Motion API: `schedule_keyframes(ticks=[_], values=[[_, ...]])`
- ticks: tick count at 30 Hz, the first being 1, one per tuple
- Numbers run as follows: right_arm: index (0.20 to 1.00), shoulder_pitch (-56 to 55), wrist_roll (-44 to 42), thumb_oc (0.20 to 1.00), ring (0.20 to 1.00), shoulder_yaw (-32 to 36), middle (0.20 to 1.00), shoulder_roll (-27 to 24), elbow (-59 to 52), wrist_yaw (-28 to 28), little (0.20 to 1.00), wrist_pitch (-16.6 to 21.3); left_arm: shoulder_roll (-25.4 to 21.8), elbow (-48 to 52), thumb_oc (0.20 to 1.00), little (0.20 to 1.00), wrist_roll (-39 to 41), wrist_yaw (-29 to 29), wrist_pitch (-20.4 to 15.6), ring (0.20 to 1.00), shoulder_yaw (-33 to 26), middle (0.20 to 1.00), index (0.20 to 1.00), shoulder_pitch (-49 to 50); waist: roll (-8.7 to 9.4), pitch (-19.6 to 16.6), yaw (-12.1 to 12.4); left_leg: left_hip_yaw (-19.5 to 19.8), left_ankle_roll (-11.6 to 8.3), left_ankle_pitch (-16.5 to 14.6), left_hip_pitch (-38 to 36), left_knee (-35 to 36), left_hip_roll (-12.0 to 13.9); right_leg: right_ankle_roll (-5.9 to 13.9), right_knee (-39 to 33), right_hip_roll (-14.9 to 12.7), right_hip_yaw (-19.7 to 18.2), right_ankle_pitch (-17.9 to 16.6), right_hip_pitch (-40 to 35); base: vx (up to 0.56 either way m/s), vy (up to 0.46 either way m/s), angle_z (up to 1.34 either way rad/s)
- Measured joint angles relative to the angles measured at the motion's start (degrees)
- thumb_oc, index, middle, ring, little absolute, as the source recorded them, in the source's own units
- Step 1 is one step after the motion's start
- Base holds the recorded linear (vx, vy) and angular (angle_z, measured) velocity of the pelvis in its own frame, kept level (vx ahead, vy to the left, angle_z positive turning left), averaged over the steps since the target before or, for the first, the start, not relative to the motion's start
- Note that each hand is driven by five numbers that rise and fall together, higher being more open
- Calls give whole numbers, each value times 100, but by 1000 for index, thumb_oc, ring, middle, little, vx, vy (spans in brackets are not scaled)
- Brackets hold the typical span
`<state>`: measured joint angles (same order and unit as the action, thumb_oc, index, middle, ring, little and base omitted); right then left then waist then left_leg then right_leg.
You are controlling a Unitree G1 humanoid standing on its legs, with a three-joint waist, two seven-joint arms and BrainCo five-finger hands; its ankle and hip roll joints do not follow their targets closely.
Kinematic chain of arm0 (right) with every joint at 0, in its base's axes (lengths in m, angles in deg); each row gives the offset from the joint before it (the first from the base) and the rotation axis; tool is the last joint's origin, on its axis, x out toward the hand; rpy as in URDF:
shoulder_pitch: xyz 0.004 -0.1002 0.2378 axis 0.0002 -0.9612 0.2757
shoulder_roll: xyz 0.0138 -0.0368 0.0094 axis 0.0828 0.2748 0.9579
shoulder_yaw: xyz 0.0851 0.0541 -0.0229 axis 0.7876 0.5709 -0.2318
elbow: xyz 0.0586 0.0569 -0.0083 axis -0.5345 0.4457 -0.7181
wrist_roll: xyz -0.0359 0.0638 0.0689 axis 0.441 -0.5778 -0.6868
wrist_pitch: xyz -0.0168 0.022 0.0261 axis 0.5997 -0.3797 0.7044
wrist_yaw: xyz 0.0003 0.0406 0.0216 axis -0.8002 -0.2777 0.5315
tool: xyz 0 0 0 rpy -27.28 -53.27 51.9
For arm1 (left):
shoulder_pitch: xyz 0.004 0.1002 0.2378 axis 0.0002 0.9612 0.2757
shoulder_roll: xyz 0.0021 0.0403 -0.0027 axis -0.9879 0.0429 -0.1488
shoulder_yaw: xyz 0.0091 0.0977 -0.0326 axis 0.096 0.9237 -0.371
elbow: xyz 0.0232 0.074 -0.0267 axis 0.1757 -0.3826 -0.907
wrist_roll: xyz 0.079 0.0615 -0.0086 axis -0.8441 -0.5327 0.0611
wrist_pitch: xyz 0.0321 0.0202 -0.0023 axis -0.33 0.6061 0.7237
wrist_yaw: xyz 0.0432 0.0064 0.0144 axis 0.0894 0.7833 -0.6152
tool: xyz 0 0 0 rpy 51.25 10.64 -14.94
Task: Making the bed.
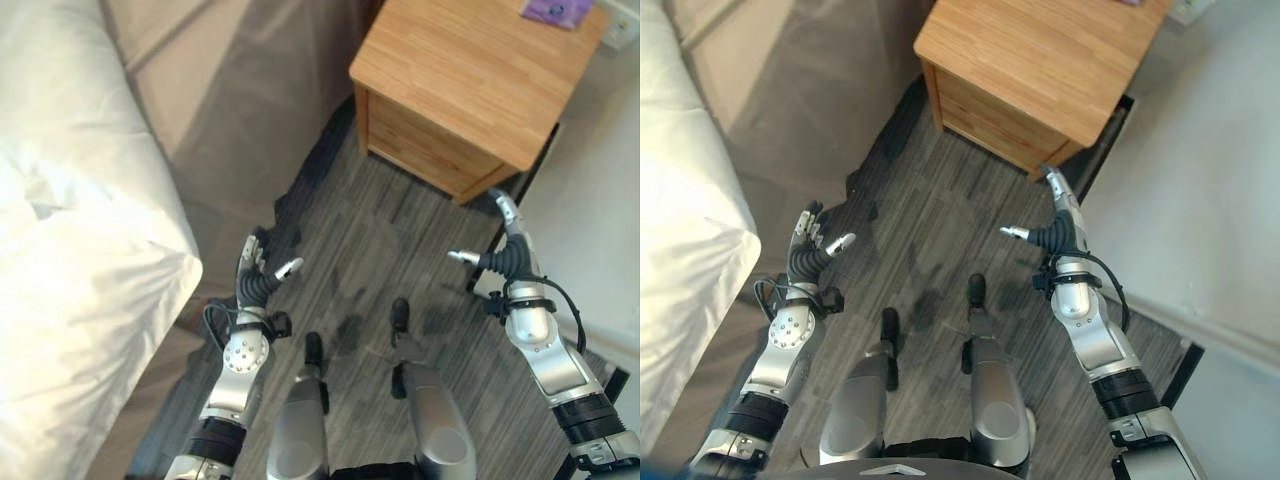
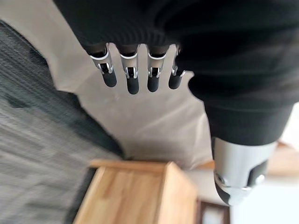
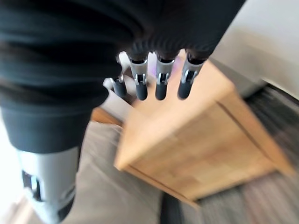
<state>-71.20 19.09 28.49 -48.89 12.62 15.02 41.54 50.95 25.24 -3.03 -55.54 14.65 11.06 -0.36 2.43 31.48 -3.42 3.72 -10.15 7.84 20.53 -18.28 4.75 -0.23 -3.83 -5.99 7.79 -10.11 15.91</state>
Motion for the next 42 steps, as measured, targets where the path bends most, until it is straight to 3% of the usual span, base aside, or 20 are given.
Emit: schedule_keyframes(ticks=[2, 3, 5, 7, 8, 9, 10, 14, 17, 21, 24, 26, 28, 32, 34, 36, 38, 40, 41, 42], values=[[1000, 170, 34, 1000, 1000, -81, 1000, 22, 81, -19, 1000, -21, 108, -90, 1000, 1000, 98, -54, 9, 1000, -15, 1000, 1000, -58, 0, 3, 63, -356, 5, -27, 264, -237, 112, -187, -18, 2, 88, 127, -10, 175, -169, 45], [1000, 233, 222, 1000, 1000, -110, 1000, 23, 77, -28, 1000, -56, 233, -88, 1000, 1000, 145, -81, 9, 1000, -36, 1000, 1000, -77, -21, 3, 59, -919, -8, -40, 282, 213, 211, -207, -18, -21, 270, 141, -10, 173, -84, 62], [1000, 227, 247, 1000, 1000, -98, 1000, 14, 57, -48, 1000, -73, 235, -92, 1000, 1000, 152, -87, 10, 1000, -29, 1000, 1000, -63, -56, 8, 82, -1448, 134, 79, 157, 1080, 215, -201, -45, -31, 462, 146, -65, 216, -27, 55], [1000, 95, 272, 1000, 1000, -63, 1000, -10, 53, -62, 1000, -126, 313, -111, 1000, 1000, 151, -78, 17, 1000, -16, 1000, 1000, -63, -329, 12, 85, -2086, 309, 242, -33, 1740, 301, -94, -135, 49, 773, 149, -300, 155, 11, 51], [1000, 33, 286, 1000, 1000, -25, 1000, -45, 58, -63, 1000, -138, 334, -111, 1000, 1000, 150, -74, 16, 1000, -8, 1000, 1000, -51, -424, 11, 101, -2131, 356, 240, -113, 1850, 347, -37, -146, 89, 855, 173, -374, 108, 32, 31], [1000, -155, 402, 1000, 1000, -53, 1000, -142, 28, -58, 1000, -124, 407, -84, 1000, 1000, 151, -73, 16, 1000, 14, 1000, 1000, 67, -811, -19, 128, -2173, 357, 176, -406, 2049, 580, 142, -149, 336, 882, 280, -538, 57, 36, 15], [1000, -203, 436, 1000, 1000, 23, 1000, -88, 18, -80, 1000, -122, 404, -95, 1000, 1000, 151, -59, 31, 1000, 25, 1000, 1000, 44, -864, -12, 179, -2153, 776, 191, -414, 2161, 501, 216, -88, 274, 884, 334, -506, 117, 42, 18], [1000, -424, 438, 1000, 1000, 17, 1000, -89, -47, -59, 1000, -140, 379, -28, 1000, 1000, 151, -24, 44, 1000, -90, 1000, 1000, 138, -855, -21, 215, -2054, 763, 182, -422, 2341, 28, 501, -115, -98, 788, 296, -567, 151, 52, 42], [1000, -396, 438, 1000, 1000, 88, 1000, -93, -333, -28, 1000, -128, 311, -7, 1000, 1000, 152, 50, 51, 1000, -241, 1000, 1000, 294, -829, -25, 277, -2032, 786, 165, -498, 2351, -132, 629, -168, -233, 769, 267, -712, 173, 29, 20], [1000, -359, 431, 1000, 1000, 485, 1000, -91, -470, -17, 1000, -127, 201, 143, 1000, 1000, 202, 155, 50, 1000, -518, 1000, 1000, 580, -539, -146, 413, -1874, 888, 85, -790, 2354, -158, 719, -183, -229, 903, 333, -1121, 205, 38, 20], [1000, -400, 423, 1000, 1000, 832, 1000, -100, -508, -27, 1000, -125, 20, 155, 1000, 1000, 207, 223, 56, 1000, -588, 1000, 1000, 726, -166, -552, 524, -1810, 937, 86, -786, 2350, -100, 681, -182, -152, 997, 445, -1162, 132, 49, 13], [1000, -409, 421, 1000, 1000, 961, 1000, -114, -519, -29, 1000, -126, 7, 154, 1000, 1000, 207, 269, 60, 1000, -590, 1000, 1000, 737, -86, -645, 521, -1724, 1034, 147, -841, 2349, -107, 668, -182, -138, 1085, 489, -1277, 63, 37, 28], [1000, -407, 420, 1000, 1000, 1082, 1000, -110, -632, -1, 1000, -116, -90, 160, 1000, 1000, 207, 354, 61, 1000, -580, 1000, 1000, 696, 103, -893, 599, -1682, 1038, 99, -976, 2348, -117, 696, -181, -136, 1111, 606, -1450, 121, 66, 19], [1000, -383, 434, 1000, 1000, 1091, 1000, -311, -730, 54, 1000, -109, -212, 192, 1000, 1000, 204, 424, 67, 1000, -600, 1000, 1000, 683, 192, -1262, 688, -1582, 1022, 10, -1037, 2350, -161, 731, -130, -159, 1193, 712, -1561, 137, 133, 14], [1000, -289, 435, 1000, 1000, 1083, 1000, -649, -712, 171, 1000, -113, -256, 182, 1000, 1000, 194, 466, 91, 1000, -591, 1000, 1000, 698, 138, -1296, 696, -1540, 1050, -64, -1217, 2349, -147, 813, 365, -241, 1200, 944, -1540, 214, 159, 13], [1000, -221, 433, 1000, 1000, 1083, 1000, -962, -714, 227, 1000, -112, -337, 167, 1000, 1000, 191, 490, 126, 1000, -560, 1000, 1000, 683, 152, -1365, 657, -1426, 1121, -217, -1378, 2308, -171, 975, 1098, -369, 985, 1145, -1437, 188, 118, 19], [1000, -98, 427, 1000, 1000, 1080, 1000, -1307, -714, 261, 1000, -107, -468, 158, 1000, 1000, 190, 492, 126, 1000, -488, 1000, 1000, 611, 85, -1447, 526, -1215, 1211, -171, -1486, 2343, -128, 1217, 2391, -503, 603, 1440, -901, 208, 28, 42], [1000, 74, 400, 1000, 1000, 1016, 1000, -1423, -707, 257, 1000, -113, -586, 149, 1000, 1000, 193, 483, 125, 1000, -485, 1000, 1000, 552, 190, -1522, 507, -1085, 1228, -175, -1482, 2339, -175, 1184, 2399, -477, 352, 1559, -729, 307, -42, 36], [1000, 390, 375, 1000, 1000, 904, 1000, -1763, -676, 264, 1000, -121, -588, 132, 1000, 1000, 198, 466, 127, 1000, -489, 1000, 1000, 393, 178, -1515, 504, -874, 1287, -92, -1448, 2351, -174, 1041, 2124, -283, 30, 1677, -625, 198, -59, 57], [1000, 650, 372, 1000, 1000, 832, 1000, -1969, -597, 263, 1000, -122, -590, 127, 1000, 1000, 199, 463, 126, 1000, -454, 1000, 1000, 306, 178, -1518, 462, -731, 1285, -67, -1426, 2351, -175, 1029, 1713, -140, -200, 1674, -634, 286, -115, 78]])
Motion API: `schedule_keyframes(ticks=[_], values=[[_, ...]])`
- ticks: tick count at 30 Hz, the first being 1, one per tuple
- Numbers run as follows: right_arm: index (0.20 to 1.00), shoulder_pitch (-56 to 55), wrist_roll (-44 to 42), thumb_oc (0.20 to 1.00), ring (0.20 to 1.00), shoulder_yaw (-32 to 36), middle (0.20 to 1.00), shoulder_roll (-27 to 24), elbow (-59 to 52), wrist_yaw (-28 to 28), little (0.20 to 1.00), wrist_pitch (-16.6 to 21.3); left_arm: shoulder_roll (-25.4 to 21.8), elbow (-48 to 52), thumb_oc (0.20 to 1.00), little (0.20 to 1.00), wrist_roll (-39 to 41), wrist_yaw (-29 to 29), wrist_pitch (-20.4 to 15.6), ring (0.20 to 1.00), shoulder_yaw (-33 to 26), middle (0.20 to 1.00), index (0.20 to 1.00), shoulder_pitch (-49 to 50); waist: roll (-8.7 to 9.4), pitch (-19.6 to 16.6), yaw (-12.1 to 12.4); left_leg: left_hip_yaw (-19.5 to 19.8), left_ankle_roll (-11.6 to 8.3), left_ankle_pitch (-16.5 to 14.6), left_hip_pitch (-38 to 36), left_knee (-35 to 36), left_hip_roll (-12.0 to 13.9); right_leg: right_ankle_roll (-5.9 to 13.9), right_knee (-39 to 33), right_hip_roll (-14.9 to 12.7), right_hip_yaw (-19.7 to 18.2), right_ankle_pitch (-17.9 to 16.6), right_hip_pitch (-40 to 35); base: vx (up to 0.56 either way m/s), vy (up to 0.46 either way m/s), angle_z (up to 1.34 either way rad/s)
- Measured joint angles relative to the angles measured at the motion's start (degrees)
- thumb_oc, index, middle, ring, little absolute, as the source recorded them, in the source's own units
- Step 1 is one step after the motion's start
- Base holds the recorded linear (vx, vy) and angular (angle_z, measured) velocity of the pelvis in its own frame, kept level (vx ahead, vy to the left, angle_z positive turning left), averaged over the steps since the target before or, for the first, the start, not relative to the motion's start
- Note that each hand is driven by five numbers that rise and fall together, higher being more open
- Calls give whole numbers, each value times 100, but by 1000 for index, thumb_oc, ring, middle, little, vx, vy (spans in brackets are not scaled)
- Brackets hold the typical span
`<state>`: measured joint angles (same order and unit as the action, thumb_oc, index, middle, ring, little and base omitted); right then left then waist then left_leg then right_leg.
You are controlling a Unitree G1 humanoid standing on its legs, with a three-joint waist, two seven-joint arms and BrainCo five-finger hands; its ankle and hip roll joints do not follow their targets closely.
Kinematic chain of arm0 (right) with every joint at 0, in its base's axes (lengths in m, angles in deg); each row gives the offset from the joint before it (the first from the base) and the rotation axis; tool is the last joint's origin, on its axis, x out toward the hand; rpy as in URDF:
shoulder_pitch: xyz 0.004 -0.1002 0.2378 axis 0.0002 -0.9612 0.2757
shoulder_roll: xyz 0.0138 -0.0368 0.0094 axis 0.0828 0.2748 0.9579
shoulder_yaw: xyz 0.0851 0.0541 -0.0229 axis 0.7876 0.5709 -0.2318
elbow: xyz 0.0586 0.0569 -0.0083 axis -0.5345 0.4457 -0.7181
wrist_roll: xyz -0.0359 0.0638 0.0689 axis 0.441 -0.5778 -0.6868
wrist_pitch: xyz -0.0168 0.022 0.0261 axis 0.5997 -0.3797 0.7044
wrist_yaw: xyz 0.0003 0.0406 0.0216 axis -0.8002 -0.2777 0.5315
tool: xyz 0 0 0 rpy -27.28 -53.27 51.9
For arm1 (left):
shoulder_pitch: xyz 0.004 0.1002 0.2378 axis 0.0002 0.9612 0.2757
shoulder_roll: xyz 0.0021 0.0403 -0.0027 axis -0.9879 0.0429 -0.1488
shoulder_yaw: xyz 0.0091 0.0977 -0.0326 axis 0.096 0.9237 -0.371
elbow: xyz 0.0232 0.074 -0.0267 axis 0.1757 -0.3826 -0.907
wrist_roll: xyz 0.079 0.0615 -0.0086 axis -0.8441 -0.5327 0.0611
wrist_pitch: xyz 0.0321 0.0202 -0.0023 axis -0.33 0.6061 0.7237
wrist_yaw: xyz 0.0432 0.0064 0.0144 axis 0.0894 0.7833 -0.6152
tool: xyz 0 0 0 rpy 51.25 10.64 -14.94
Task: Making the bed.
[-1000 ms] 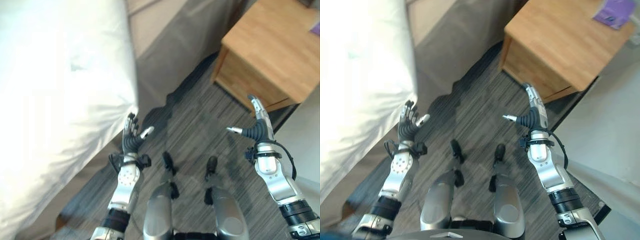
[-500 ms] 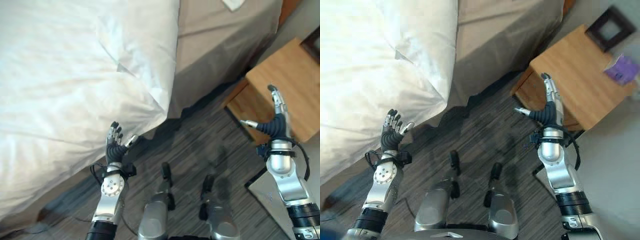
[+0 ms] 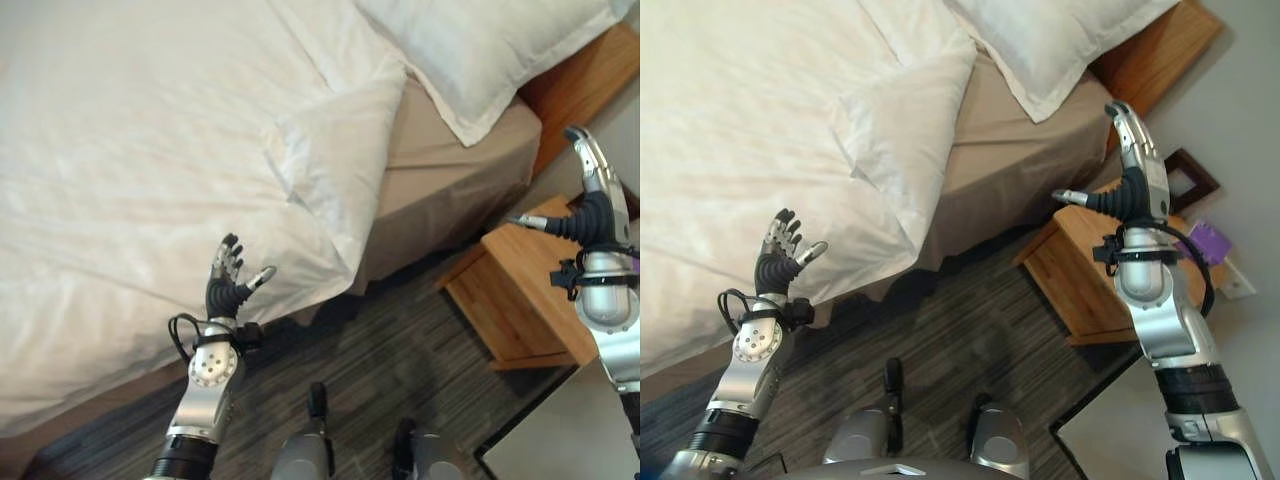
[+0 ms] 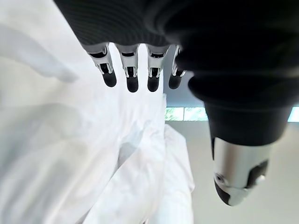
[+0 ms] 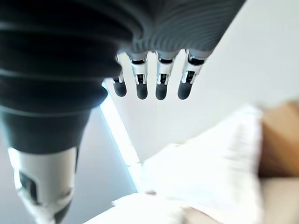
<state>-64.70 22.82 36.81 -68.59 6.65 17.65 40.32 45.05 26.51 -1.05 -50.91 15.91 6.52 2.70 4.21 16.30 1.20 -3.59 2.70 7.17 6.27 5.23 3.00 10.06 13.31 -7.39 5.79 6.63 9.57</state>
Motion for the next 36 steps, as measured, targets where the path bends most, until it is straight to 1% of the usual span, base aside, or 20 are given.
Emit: schedule_keyframes(ticks=[1, 3, 4, 5, 6, 7, 8, 10, 12, 13, 14, 15, 16, 17, 19, 23, 27, 28, 32, 36], values=[[1000, 207, -5, 1000, 1000, -10, 1000, -82, 35, 1, 1000, -6, -10, 1, 1000, 1000, 5, 2, -2, 1000, 26, 1000, 1000, -52, 18, -11, -29, 127, -4, 39, 37, 2, -18, -63, -395, 98, -87, -108, -11, 271, -139, 81], [1000, 755, -73, 1000, 1000, -323, 1000, -429, 265, -14, 1000, -8, 10, -115, 1000, 1000, 13, 43, -2, 1000, 106, 1000, 1000, -128, -32, -12, -102, 556, -14, 42, 172, -32, -37, -156, -1112, 421, -721, -466, 55, 272, -163, 107], [1000, 1088, -218, 1000, 1000, -580, 1000, -607, 507, 10, 1000, -41, -14, -182, 1000, 1000, 16, 80, 0, 1000, 141, 1000, 1000, -118, -18, -21, -129, 746, -17, 46, 193, 19, -82, -184, -1491, 416, -719, -942, -44, 113, -100, 118], [1000, 1362, -283, 1000, 1000, -782, 1000, -752, 699, 26, 1000, -90, -13, -200, 1000, 1000, 19, 102, 1, 1000, 179, 1000, 1000, -66, 14, -40, -84, 753, -40, 30, 208, 40, -92, -297, -1680, 374, -536, -1357, -181, 119, -135, 97], [1000, 1744, -328, 1000, 1000, -1010, 1000, -840, 1042, 31, 1000, -89, -6, -205, 1000, 1000, 22, 113, 1, 1000, 214, 1000, 1000, 58, -8, -54, -42, 735, -141, -43, 201, 41, -28, -479, -1841, 398, -346, -1562, -283, 206, -147, 66], [1000, 2131, -477, 1000, 1000, -1268, 1000, -900, 1401, 36, 1000, -139, 7, -201, 1000, 1000, 36, 137, 1, 1000, 223, 1000, 1000, 206, -50, -79, 29, 691, -345, -178, 216, 7, 68, -579, -1909, 437, -215, -1564, -325, 284, -196, 53], [1000, 2572, -534, 1000, 1000, -1611, 1000, -972, 1737, 62, 1000, -224, 16, -186, 1000, 1000, 180, 160, 0, 1000, 211, 1000, 1000, 355, -53, -81, 94, 669, -368, -171, 201, 4, 119, -744, -1932, 443, -102, -1509, -340, 224, -128, 40], [1000, 3340, -681, 1000, 1000, -2265, 1000, -1161, 2095, 165, 1000, -278, 40, -181, 1000, 1000, 234, 197, 1, 1000, 168, 1000, 1000, 631, -71, -95, 126, 542, -383, -162, -67, -154, 249, -796, -1899, 493, -60, -1555, -359, 140, -110, 21], [1000, 4063, -727, 1000, 1000, -2817, 1000, -1130, 2650, 162, 1000, -278, 86, -192, 1000, 1000, 239, 280, 0, 1000, 69, 1000, 1000, 828, -134, -126, 256, 473, -719, -280, -225, -187, 352, -832, -1900, 572, 82, -1561, -414, 58, -74, 20], [1000, 4360, -744, 1000, 1000, -3043, 1000, -1130, 2933, 182, 1000, -281, 98, -201, 1000, 1000, 250, 304, 4, 1000, 71, 1000, 1000, 832, -122, -125, 350, 475, -733, -285, -165, -292, 337, -833, -1899, 561, 96, -1562, -416, 39, -45, 27], [1000, 4622, -760, 1000, 1000, -3134, 1000, -1039, 3339, 150, 1000, -242, 117, -221, 1000, 1000, 309, 321, -1, 1000, 81, 1000, 1000, 839, -142, -124, 545, 489, -774, -269, -42, -445, 302, -811, -1900, 539, 204, -1527, -433, 45, -44, 34], [1000, 4852, -820, 1000, 1000, -3335, 1000, -1001, 3657, 135, 1000, -226, 151, -248, 1000, 1000, 404, 319, 0, 1000, 82, 1000, 1000, 718, -130, -119, 551, 528, -787, -276, 65, -602, 268, -800, -1902, 495, 277, -1519, -444, 63, -21, 74], [1000, 5072, -905, 1000, 1000, -3495, 1000, -970, 4154, 157, 1000, -271, 187, -263, 1000, 1000, 466, 320, -1, 1000, 105, 1000, 1000, 610, -176, -117, 655, 589, -841, -240, 178, -708, 243, -777, -1903, 449, 491, -1430, -504, 98, -2, 85], [1000, 5119, -919, 1000, 1000, -3519, 1000, -944, 4309, 160, 1000, -291, 171, -247, 1000, 1000, 471, 318, -35, 1000, 88, 1000, 1000, 615, -249, -131, 825, 577, -840, -242, 194, -651, 276, -788, -1903, 464, 639, -1393, -543, 162, 3, 84], [1000, 5301, -961, 1000, 1000, -3585, 1000, -816, 4744, 155, 1000, -238, 156, -286, 1000, 1000, 627, 314, -41, 1000, 81, 1000, 1000, 628, -289, -113, 1008, 462, -871, -308, 266, -526, 306, -831, -1910, 459, 767, -1363, -508, 246, 41, 46], [1000, 5459, -921, 1000, 1000, -3791, 1000, -526, 5802, 160, 1000, -291, 115, -471, 1000, 1000, 682, 303, -42, 1000, 76, 1000, 1000, 830, -221, -87, 1318, 251, -797, -229, 437, -388, 268, -772, -1927, 356, 813, -1404, -340, 94, 64, 21], [1000, 5478, -890, 1000, 1000, -3807, 1000, -337, 6249, 150, 1000, -313, 88, -544, 1000, 1000, 689, 298, -47, 1000, 78, 1000, 1000, 942, -104, -26, 1468, 249, -629, -14, 725, -244, 179, -682, -1908, 281, 868, -1480, -9, 28, 80, 10], [1000, 5479, -889, 1000, 1000, -3808, 1000, -310, 6367, 150, 1000, -324, 79, -585, 1000, 1000, 689, 298, -56, 1000, 90, 1000, 1000, 912, -65, -4, 1500, 248, -581, 24, 779, -226, 176, -712, -1905, 279, 870, -1532, 47, 26, 96, -1], [1000, 5476, -870, 1000, 1000, -3782, 1000, 148, 6957, -23, 1000, -373, -51, -1082, 1000, 1000, 690, 232, -120, 1000, 157, 1000, 1000, 642, 103, 108, 1521, 167, -572, 33, 983, -205, 181, -716, -1904, 284, 799, -1543, 303, 0, 54, -9], [1000, 5463, -817, 1000, 1000, -3769, 1000, 620, 7326, -136, 1000, -534, -122, -1350, 1000, 1000, 692, 110, -150, 1000, 377, 1000, 1000, 220, 97, 255, 1451, 178, -591, 53, 1221, -210, 186, -724, -1902, 297, 804, -1562, 527, -22, 58, -2]])
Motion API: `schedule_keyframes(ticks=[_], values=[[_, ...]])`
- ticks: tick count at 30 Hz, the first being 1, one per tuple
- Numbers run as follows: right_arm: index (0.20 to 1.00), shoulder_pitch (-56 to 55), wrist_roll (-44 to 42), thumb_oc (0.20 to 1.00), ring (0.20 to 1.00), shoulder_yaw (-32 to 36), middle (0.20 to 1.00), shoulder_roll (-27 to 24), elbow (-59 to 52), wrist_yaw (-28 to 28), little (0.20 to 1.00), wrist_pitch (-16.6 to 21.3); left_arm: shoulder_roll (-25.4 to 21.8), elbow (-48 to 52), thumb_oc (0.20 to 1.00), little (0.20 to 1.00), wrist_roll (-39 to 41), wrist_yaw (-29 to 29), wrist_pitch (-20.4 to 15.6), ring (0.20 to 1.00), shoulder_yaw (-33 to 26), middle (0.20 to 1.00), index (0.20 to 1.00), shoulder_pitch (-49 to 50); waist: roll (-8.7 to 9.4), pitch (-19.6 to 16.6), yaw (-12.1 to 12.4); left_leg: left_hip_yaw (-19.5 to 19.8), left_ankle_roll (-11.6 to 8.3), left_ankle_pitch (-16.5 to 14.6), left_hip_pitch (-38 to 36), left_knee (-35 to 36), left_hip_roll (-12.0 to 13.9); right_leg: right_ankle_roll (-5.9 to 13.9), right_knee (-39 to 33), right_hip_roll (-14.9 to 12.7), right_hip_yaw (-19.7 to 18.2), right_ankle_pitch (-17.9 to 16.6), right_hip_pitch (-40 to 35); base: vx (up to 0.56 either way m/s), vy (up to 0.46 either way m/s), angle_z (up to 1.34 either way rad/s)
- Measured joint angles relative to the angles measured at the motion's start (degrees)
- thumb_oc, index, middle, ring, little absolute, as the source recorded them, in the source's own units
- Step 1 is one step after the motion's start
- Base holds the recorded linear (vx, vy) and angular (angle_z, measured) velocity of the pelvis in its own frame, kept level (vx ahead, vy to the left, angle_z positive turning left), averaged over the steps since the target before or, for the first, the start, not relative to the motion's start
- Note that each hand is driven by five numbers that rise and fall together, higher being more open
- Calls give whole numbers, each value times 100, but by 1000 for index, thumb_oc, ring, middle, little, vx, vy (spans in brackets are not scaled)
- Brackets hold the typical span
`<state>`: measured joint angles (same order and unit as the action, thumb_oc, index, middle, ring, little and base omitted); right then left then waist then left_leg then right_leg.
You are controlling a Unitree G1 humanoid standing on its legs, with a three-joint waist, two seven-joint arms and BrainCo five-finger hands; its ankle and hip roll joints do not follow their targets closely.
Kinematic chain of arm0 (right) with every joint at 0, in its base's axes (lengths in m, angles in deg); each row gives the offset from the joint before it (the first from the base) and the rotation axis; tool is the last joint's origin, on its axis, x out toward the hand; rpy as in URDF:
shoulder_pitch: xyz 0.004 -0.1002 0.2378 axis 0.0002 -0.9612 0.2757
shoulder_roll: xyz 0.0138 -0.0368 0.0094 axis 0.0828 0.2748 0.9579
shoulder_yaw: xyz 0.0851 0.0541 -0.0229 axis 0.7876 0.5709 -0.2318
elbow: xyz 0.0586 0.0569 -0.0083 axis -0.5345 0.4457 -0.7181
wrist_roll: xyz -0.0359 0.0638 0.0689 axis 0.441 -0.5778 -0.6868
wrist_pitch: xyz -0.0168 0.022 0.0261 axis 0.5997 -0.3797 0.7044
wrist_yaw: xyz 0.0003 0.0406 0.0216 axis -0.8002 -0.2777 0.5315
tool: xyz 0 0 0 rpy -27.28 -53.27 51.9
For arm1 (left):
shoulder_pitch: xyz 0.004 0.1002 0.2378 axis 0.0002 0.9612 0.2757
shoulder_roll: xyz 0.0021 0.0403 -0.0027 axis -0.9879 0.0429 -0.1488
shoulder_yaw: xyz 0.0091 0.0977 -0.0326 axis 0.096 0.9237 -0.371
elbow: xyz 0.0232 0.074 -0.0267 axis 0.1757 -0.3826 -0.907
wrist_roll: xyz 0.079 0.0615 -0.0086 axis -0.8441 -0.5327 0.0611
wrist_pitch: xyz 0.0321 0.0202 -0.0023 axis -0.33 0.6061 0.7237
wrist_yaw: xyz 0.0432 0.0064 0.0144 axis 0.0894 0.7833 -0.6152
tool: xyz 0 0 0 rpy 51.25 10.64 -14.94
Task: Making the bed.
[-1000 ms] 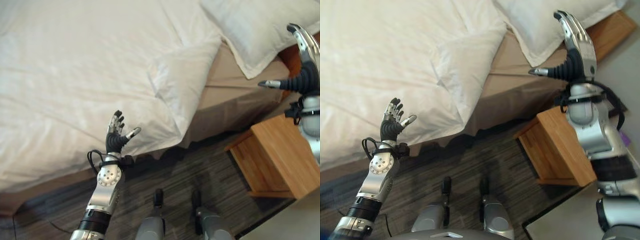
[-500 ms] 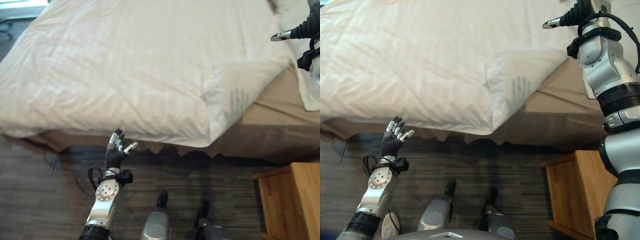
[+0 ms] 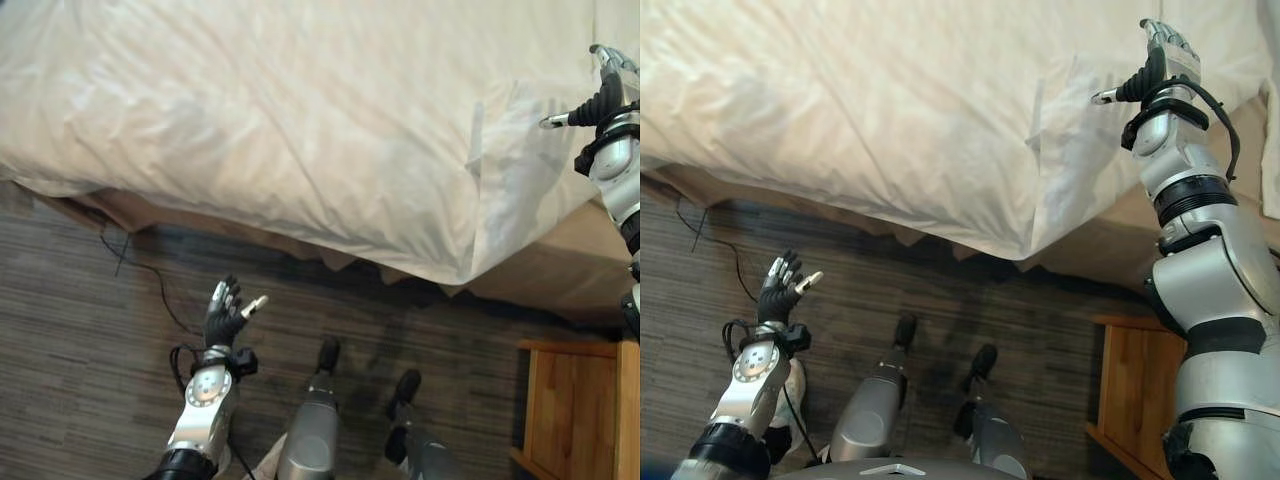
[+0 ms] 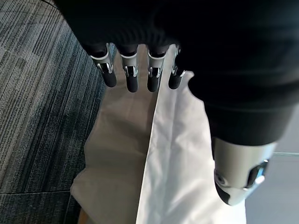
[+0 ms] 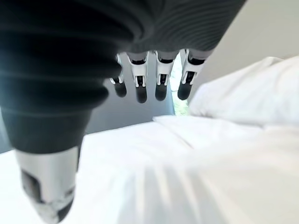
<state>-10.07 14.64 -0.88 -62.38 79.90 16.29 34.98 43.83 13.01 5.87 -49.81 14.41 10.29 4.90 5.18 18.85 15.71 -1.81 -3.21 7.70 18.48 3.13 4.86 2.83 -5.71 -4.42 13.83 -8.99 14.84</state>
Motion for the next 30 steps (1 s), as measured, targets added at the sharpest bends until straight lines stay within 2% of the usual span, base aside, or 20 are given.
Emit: schedule_keyframes(ticks=[4, 5, 7, 8, 15, 17, 21, 24, 27, 30], values=[[1000, -1, 199, 1000, 1000, 16, 1000, 332, 335, -52, 1000, -85, -10, -9, 1000, 1000, -1, -37, -63, 1000, 187, 1000, 1000, -373, -115, 223, 4, 81, -35, 51, 269, 1, 22, -10, 1, 28, 66, -16, 235, -33, 62, 7], [925, -3, 198, 925, 925, 20, 925, 375, 421, -116, 925, -94, -18, -9, 1000, 1000, -1, -41, -66, 1000, 212, 1000, 1000, -400, -138, 240, 7, 100, -40, 61, 349, 2, 20, -10, 1, 28, 94, -16, 300, -15, 26, 10], [341, 21, 198, 341, 341, 50, 341, 364, 461, -216, 341, -102, -20, -8, 1000, 1000, -2, -42, -80, 1000, 215, 1000, 1000, -427, -166, 262, 18, 114, -40, 82, 470, 1, 25, -19, 1, 29, 114, -22, 413, -9, 19, 7], [200, 64, 200, 200, 200, 58, 200, 348, 542, -255, 200, -99, -20, -11, 1000, 1000, -1, -40, -82, 1000, 230, 1000, 1000, -450, -204, 297, 20, 142, -40, 85, 519, 1, 16, -19, 1, 25, 148, -22, 443, -13, 29, 6], [200, 640, 205, 200, 200, -223, 200, 201, 694, -209, 200, -173, -17, -100, 1000, 1000, -5, -39, -122, 1000, 379, 1000, 1000, -733, -220, 309, 19, 147, -46, 92, 636, 1, 14, -17, 2, 22, 154, -23, 559, -2, 3, 1], [200, 615, 202, 200, 200, -309, 200, -7, 227, -58, 200, -233, 3, -98, 1000, 1000, -8, -35, -125, 1000, 342, 1000, 1000, -795, -207, 319, -7, 131, -45, 95, 519, 6, 25, -19, 3, 29, 152, -24, 439, 17, 12, -1], [200, 153, 192, 200, 200, -158, 200, -376, -1462, 91, 200, -162, 22, -78, 1000, 1000, -17, -17, -87, 1000, 124, 1000, 1000, -685, -120, 345, -273, 87, -55, 82, -48, 99, 56, 9, 2, 49, 17, -4, -65, 21, 26, -2], [200, -600, 193, 200, 200, 525, 200, -535, -2550, 102, 200, -105, 16, 103, 1000, 1000, -19, 23, -57, 1000, -129, 1000, 1000, -444, 68, 299, -456, 38, -83, 61, -304, 154, 76, 70, 2, 64, -107, 45, -268, 45, 4, -9], [200, -2097, 196, 200, 200, 1518, 200, -720, -3328, 181, 200, 46, 14, 285, 1000, 1000, -26, 106, 69, 1000, -349, 1000, 1000, -2, 307, 162, -596, -82, -90, 53, -436, 191, 73, 71, 1, 56, -217, 46, -329, 35, -18, -13], [200, -3242, 174, 200, 200, 2233, 200, -849, -3413, 304, 200, 4, 1, 339, 1000, 1000, -26, 231, 206, 1000, -466, 1000, 1000, 378, 339, 141, -739, -133, -102, 43, -547, 205, 43, 71, 0, 23, -285, 38, -411, 15, -26, -12]])
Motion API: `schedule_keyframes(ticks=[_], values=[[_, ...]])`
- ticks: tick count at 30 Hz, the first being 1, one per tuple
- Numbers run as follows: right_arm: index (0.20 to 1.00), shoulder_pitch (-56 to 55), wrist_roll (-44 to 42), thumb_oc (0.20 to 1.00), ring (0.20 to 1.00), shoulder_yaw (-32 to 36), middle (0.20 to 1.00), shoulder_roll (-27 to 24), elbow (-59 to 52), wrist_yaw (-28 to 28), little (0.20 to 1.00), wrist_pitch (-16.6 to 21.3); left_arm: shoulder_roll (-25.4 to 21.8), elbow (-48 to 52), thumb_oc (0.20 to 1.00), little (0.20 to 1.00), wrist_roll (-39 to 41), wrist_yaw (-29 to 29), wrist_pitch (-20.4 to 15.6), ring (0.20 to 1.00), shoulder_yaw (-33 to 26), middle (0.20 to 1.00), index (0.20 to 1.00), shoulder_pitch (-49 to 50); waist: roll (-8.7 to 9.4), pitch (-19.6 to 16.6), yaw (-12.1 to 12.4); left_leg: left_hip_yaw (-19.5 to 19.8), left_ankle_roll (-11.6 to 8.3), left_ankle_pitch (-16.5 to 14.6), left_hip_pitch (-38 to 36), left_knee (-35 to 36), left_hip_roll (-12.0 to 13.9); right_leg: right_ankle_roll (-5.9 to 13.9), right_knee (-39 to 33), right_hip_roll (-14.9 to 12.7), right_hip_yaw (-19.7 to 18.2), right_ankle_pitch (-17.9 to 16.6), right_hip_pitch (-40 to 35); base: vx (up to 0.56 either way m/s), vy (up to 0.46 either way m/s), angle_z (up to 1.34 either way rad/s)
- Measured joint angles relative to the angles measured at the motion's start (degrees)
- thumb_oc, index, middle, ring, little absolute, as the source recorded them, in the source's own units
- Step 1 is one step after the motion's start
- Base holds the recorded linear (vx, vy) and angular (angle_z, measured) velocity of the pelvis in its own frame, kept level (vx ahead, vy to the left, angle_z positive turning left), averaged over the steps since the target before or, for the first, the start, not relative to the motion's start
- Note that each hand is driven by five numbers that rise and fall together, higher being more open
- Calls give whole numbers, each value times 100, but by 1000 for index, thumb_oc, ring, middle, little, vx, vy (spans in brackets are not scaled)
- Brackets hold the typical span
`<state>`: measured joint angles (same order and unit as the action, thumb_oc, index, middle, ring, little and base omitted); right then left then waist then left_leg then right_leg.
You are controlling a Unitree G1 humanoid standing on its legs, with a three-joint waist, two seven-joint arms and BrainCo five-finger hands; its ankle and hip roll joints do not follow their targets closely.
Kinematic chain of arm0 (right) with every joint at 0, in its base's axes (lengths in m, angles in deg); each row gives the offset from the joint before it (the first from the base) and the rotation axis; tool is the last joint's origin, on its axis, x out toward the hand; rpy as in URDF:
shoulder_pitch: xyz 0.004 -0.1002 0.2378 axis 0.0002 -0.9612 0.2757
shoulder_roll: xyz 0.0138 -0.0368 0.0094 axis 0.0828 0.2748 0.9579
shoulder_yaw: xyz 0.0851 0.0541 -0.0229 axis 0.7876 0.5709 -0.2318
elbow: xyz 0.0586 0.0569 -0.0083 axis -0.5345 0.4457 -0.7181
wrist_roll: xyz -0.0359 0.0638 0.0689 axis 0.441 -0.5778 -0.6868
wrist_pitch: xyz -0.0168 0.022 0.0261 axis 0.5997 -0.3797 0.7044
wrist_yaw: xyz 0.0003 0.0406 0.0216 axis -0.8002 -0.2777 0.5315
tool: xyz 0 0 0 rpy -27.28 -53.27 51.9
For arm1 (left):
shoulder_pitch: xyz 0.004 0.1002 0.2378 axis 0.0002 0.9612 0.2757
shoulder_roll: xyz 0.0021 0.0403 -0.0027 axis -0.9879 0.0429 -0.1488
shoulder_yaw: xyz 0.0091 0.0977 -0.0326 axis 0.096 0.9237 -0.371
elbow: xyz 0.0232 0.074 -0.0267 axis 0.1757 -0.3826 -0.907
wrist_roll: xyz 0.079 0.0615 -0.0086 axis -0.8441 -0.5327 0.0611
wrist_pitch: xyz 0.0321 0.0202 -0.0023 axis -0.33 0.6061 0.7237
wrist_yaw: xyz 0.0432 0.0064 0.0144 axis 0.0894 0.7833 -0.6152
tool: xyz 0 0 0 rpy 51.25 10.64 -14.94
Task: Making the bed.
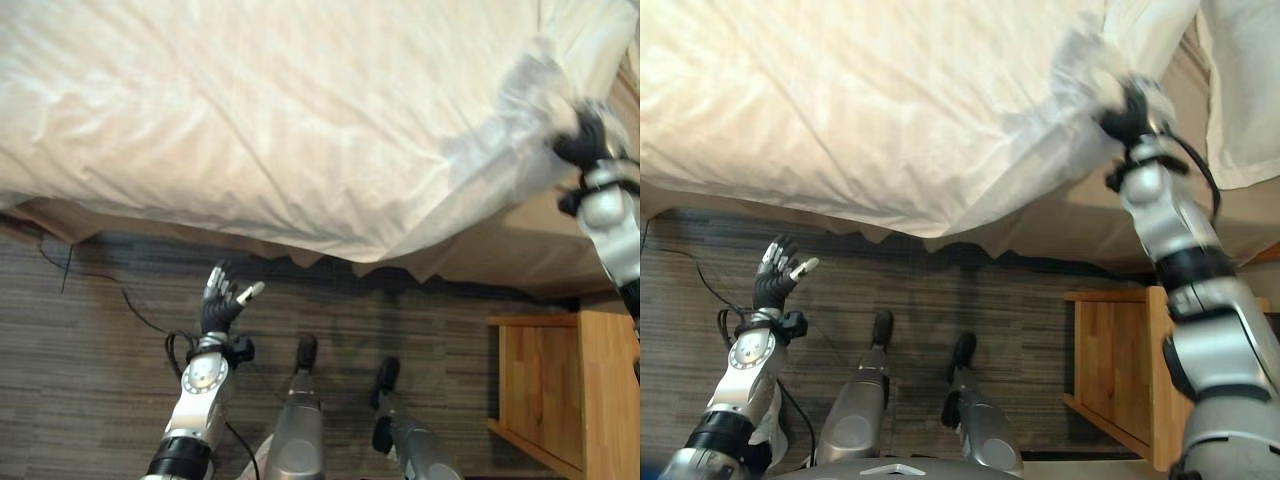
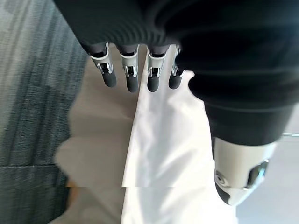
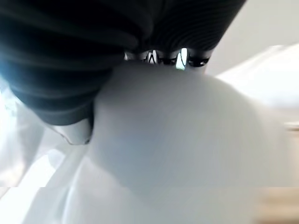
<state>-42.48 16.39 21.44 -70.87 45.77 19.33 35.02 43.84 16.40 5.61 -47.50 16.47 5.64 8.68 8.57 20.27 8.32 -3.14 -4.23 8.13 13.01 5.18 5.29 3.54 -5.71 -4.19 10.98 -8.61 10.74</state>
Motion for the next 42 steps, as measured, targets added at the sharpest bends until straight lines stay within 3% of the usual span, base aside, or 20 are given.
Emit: schedule_keyframes(ticks=[9, 10, 11, 14, 19, 23, 27, 32, 37, 39, 40, 41, 42], values=[[200, -447, -483, 200, 200, 608, 200, -69, 533, 213, 200, 301, -23, 26, 1000, 1000, 8, 275, 115, 1000, -71, 1000, 1000, 217, -64, -24, -14, -171, 27, 17, -128, 4, 16, -14, 0, 10, -176, -42, -19, -15, -35, -9], [432, -476, -497, 432, 432, 630, 432, -68, 647, 215, 432, 303, -27, 27, 1000, 1000, 9, 295, 119, 1000, -70, 1000, 1000, 225, -96, -33, -13, -180, 29, 17, -128, 4, 6, -11, 0, -4, -176, -43, -15, -40, -20, -1], [1000, -355, -595, 1000, 1000, 684, 1000, -44, 1042, 218, 1000, 349, -46, 22, 1000, 1000, 14, 316, 120, 1000, -67, 1000, 1000, 225, -161, -39, -8, -225, 35, 14, -139, 3, -20, -8, -2, -38, -194, -44, -12, -48, -29, -2], [1000, -44, -772, 1000, 1000, 715, 1000, -37, 2021, 223, 1000, 371, -73, 17, 1000, 1000, 21, 358, 119, 1000, -61, 1000, 1000, 198, -391, -44, -8, -268, 40, 11, -150, 4, -78, 24, -1, -100, -224, -58, -16, -11, -16, -1], [1000, -14, -757, 1000, 1000, 970, 1000, -24, 2457, 220, 1000, 440, -74, 20, 1000, 1000, 26, 448, 126, 1000, -46, 1000, 1000, 236, -724, -89, 2, -287, 47, 6, -296, 7, -106, 72, -1, -135, -220, -37, -166, 23, -29, 2], [1000, -163, -761, 1000, 1000, 1297, 1000, 29, 2599, 225, 1000, 440, -71, 24, 1000, 1000, 27, 479, 194, 1000, 68, 1000, 1000, 236, -781, -121, -4, -296, 112, -46, -431, 8, -113, 115, 0, -141, -214, -3, -313, 24, -51, 2], [1000, -1281, -753, 1000, 1000, 1696, 1000, 36, 3139, 229, 1000, 17, -71, 25, 1000, 1000, 27, 488, 242, 1000, 135, 1000, 1000, 375, -699, -246, -87, -390, 189, -110, -563, 10, -163, 138, -1, -189, -291, 13, -409, 40, -63, -9], [1000, -2547, -742, 1000, 1000, 1922, 1000, 55, 3760, 416, 1000, -307, -42, 13, 1000, 1000, 33, 686, 387, 1000, 93, 1000, 1000, 731, -706, -489, -688, -497, 145, -220, -769, 46, -149, 192, -24, -188, -447, 35, -537, 34, -59, -19], [1000, -2947, -692, 1000, 1000, 1900, 1000, 45, 3752, 505, 1000, -375, 152, 11, 1000, 1000, 230, 817, 416, 1000, 102, 1000, 1000, 715, -784, -745, -937, -579, 156, -252, -836, 47, -46, 154, -33, -97, -512, 65, -581, 25, -22, -13], [1000, -2932, -659, 1000, 1000, 1885, 1000, -140, 3356, 492, 1000, -327, 173, 6, 1000, 1000, 231, 822, 444, 1000, 71, 1000, 1000, 756, -937, -897, -929, -594, 155, -251, -849, 46, -13, 152, -34, -75, -496, 64, -553, 15, -14, -1], [504, -2902, -680, 504, 504, 1886, 504, -201, 2976, 492, 504, -399, 190, 6, 1000, 1000, 232, 815, 446, 1000, -56, 1000, 1000, 835, -991, -932, -937, -604, 156, -248, -831, 46, -12, 145, -34, -74, -492, 55, -537, 18, -32, -1], [225, -2923, -696, 225, 225, 1913, 225, -226, 2588, 481, 225, -338, 192, 4, 1000, 1000, 233, 783, 445, 1000, -147, 1000, 1000, 885, -1007, -942, -940, -628, 157, -246, -833, 46, -10, 120, -34, -74, -500, 31, -523, 1, -23, -3], [200, -2912, -962, 200, 200, 1943, 200, -236, 2199, 481, 200, -279, 200, -35, 1000, 1000, 235, 725, 444, 1000, -237, 1000, 1000, 901, -1019, -949, -940, -654, 158, -245, -832, 46, 1, 118, -34, -69, -501, 30, -521, -4, -22, -9]])
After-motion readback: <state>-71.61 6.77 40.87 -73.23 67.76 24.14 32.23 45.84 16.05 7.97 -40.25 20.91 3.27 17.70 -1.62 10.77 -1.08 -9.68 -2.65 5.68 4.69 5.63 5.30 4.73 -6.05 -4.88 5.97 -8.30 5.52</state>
